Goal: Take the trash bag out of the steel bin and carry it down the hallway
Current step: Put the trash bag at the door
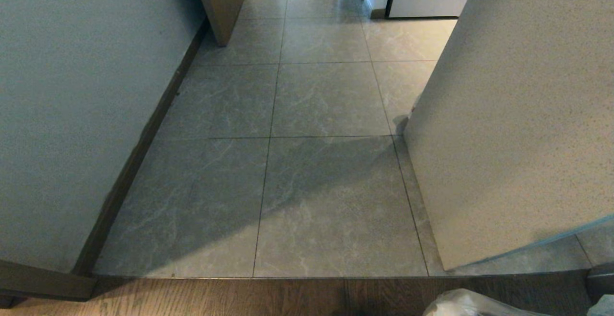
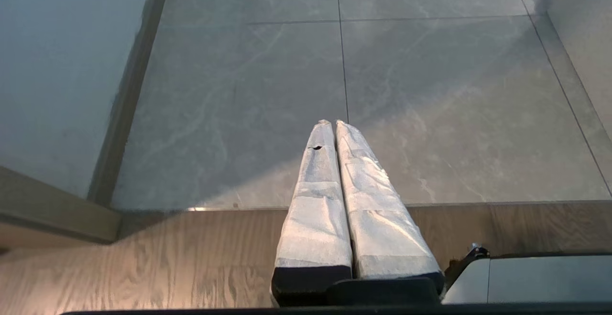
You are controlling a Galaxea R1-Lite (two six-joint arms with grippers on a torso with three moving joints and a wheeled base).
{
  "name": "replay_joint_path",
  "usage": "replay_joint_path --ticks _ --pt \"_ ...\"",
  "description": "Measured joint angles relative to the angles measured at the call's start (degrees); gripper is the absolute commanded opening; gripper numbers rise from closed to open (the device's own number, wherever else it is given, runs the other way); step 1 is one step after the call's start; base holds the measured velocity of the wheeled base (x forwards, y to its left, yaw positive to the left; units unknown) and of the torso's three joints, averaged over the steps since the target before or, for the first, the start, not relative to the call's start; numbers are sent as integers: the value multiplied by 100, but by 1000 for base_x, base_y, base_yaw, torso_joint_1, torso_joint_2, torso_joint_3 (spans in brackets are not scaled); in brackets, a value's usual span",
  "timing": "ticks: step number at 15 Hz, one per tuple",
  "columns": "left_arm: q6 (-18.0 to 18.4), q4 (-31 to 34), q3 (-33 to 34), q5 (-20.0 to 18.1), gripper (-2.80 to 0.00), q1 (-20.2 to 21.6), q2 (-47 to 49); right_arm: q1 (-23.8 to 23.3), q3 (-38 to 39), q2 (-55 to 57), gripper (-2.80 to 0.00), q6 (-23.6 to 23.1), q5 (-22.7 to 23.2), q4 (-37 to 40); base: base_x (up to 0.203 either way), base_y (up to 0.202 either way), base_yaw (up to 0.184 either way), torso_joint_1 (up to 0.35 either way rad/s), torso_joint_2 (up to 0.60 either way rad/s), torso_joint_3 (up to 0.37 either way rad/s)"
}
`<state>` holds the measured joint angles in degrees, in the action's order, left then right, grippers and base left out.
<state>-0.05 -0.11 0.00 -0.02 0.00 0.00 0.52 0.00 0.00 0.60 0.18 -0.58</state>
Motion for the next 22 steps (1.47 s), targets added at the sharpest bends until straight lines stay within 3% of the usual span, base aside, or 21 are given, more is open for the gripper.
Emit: replay_joint_path --ticks 5,12,22 --pt "4 7 0 4 -280 -3 0 -6 0 0 -280 1 0 -3 0 146 2 2 3 4" --pt "-6 9 0 2 -280 0 0 5 0 0 -280 0 -3 -2 0 0 0 0 0 0" --pt "-6 4 0 2 -280 0 0 -1 0 0 -280 2 -5 -2 179 0 1 2 1 2"
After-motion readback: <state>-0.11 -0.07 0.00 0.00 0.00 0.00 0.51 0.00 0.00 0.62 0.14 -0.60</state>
